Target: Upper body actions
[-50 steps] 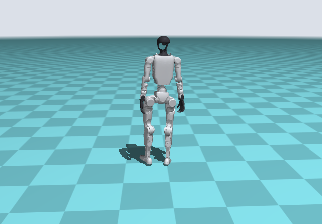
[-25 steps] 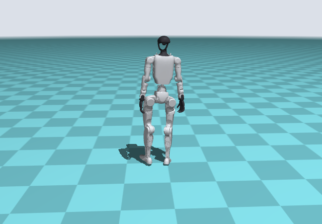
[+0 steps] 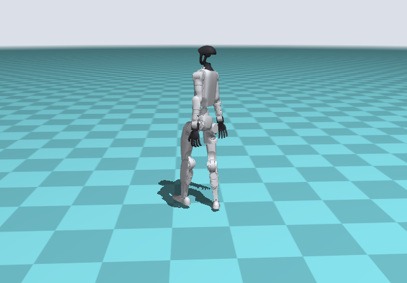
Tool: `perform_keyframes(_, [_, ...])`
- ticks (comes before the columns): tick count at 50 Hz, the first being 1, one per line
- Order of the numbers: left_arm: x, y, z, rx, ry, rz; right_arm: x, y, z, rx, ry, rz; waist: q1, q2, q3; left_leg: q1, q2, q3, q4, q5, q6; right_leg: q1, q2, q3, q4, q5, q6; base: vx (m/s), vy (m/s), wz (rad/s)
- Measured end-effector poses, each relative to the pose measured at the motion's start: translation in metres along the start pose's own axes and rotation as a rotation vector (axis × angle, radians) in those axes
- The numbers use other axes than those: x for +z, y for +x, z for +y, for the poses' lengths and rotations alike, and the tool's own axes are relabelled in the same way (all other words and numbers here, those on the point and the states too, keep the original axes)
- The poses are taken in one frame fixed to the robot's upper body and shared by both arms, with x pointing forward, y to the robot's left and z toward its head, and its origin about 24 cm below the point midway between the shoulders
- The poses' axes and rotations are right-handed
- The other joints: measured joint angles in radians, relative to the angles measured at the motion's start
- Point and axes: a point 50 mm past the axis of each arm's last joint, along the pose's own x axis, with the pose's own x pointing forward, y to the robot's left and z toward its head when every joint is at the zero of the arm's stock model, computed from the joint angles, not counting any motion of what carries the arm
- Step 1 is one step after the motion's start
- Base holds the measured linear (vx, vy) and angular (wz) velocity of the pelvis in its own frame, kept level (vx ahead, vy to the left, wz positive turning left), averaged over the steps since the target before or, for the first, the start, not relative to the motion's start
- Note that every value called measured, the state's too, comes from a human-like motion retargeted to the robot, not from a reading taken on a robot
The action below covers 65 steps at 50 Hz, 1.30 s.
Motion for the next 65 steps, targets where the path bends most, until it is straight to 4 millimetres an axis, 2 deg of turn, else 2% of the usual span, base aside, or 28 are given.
perform_keyframes(8, [-0.006, 0.000, 0.012, 0.055, -0.089, 0.031, 0.013, 0.000, -0.014, -0.054, 0.028, -0.046, 0.157, -0.039, 0.043, -0.060, -0.064, -0.106, -0.020, 0.083, -0.067, 0.038, 0.012, -0.194, 0.025, -0.015, 0.063, -0.22, 0.14, 1.79])
perform_keyframes(12, [-0.008, -0.001, 0.012, 0.065, -0.089, 0.052, 0.022, -0.001, -0.024, -0.093, 0.060, -0.078, 0.245, -0.057, 0.074, -0.075, -0.116, -0.222, -0.034, 0.116, -0.074, 0.051, 0.017, -0.282, 0.040, -0.016, 0.093, -0.23, 0.05, 1.69])
perform_keyframes(17, [-0.026, 0.000, -0.001, 0.026, -0.109, 0.100, 0.035, -0.003, -0.034, -0.136, 0.087, -0.117, 0.359, -0.066, 0.105, -0.084, -0.164, -0.325, -0.037, 0.140, -0.078, 0.059, 0.025, -0.346, 0.062, -0.017, 0.114, -0.12, 0.02, 1.20])
perform_keyframes(21, [-0.042, -0.001, -0.014, -0.005, -0.137, 0.140, 0.060, -0.006, -0.041, -0.155, 0.082, -0.197, 0.416, -0.062, 0.115, -0.098, -0.170, -0.371, -0.047, 0.156, -0.087, 0.043, 0.038, -0.361, 0.073, -0.018, 0.116, -0.11, 0.03, 0.59])
perform_keyframes(26, [-0.060, -0.003, -0.029, -0.032, -0.189, 0.205, 0.092, -0.011, -0.032, -0.120, -0.014, -0.304, 0.446, -0.064, 0.113, -0.112, -0.172, -0.386, -0.052, 0.162, -0.083, 0.031, 0.041, -0.372, 0.076, -0.013, 0.116, -0.03, 0.01, 0.16])
perform_keyframes(30, [-0.063, -0.004, -0.034, -0.045, -0.214, 0.223, 0.099, -0.012, -0.025, -0.128, -0.130, -0.333, 0.450, -0.066, 0.119, -0.107, -0.170, -0.370, -0.050, 0.152, -0.066, 0.035, 0.036, -0.372, 0.074, -0.010, 0.116, 0.04, -0.01, -0.11])
perform_keyframes(35, [-0.051, -0.003, -0.029, -0.041, -0.197, 0.185, 0.087, -0.009, -0.017, -0.123, -0.197, -0.296, 0.405, -0.065, 0.117, -0.084, -0.162, -0.332, -0.043, 0.130, -0.034, 0.049, 0.036, -0.361, 0.065, -0.004, 0.116, 0.10, -0.04, -0.43])
perform_keyframes(40, [-0.039, -0.001, -0.015, -0.013, -0.202, 0.133, 0.065, -0.004, -0.006, -0.065, -0.112, -0.227, 0.327, -0.074, 0.094, -0.062, -0.113, -0.213, -0.029, 0.079, 0.006, 0.041, 0.031, -0.290, 0.053, 0.004, 0.091, 0.23, -0.12, -1.24])
perform_keyframes(45, [-0.038, -0.001, 0.006, 0.027, -0.224, 0.128, 0.056, -0.003, -0.007, -0.050, -0.027, -0.196, 0.223, -0.080, 0.070, -0.032, -0.061, -0.135, -0.009, 0.011, 0.044, 0.022, 0.022, -0.172, 0.040, 0.014, 0.052, 0.23, -0.19, -1.82])
perform_keyframes(52, [-0.036, -0.004, 0.037, 0.106, -0.221, 0.131, 0.054, -0.004, -0.037, -0.146, 0.037, -0.177, 0.072, -0.054, 0.041, 0.031, 0.034, 0.010, 0.006, -0.078, 0.072, -0.035, 0.014, 0.060, 0.028, 0.038, -0.016, 0.18, -0.23, -2.24])
perform_keyframes(59, [-0.023, -0.004, 0.046, 0.126, -0.221, 0.072, 0.062, -0.008, -0.055, -0.202, 0.074, -0.185, -0.096, 0.012, -0.004, 0.072, 0.118, 0.165, -0.008, -0.121, 0.079, -0.116, 0.033, 0.236, 0.023, 0.078, -0.056, 0.05, -0.25, -1.73])
perform_keyframes(65, [0.014, -0.007, 0.059, 0.134, -0.212, -0.044, 0.075, -0.010, -0.048, -0.228, 0.113, -0.222, -0.216, 0.043, 0.032, 0.122, 0.167, 0.291, -0.025, -0.142, 0.084, -0.154, 0.046, 0.325, 0.006, 0.125, -0.082, -0.23, -0.28, -1.45])
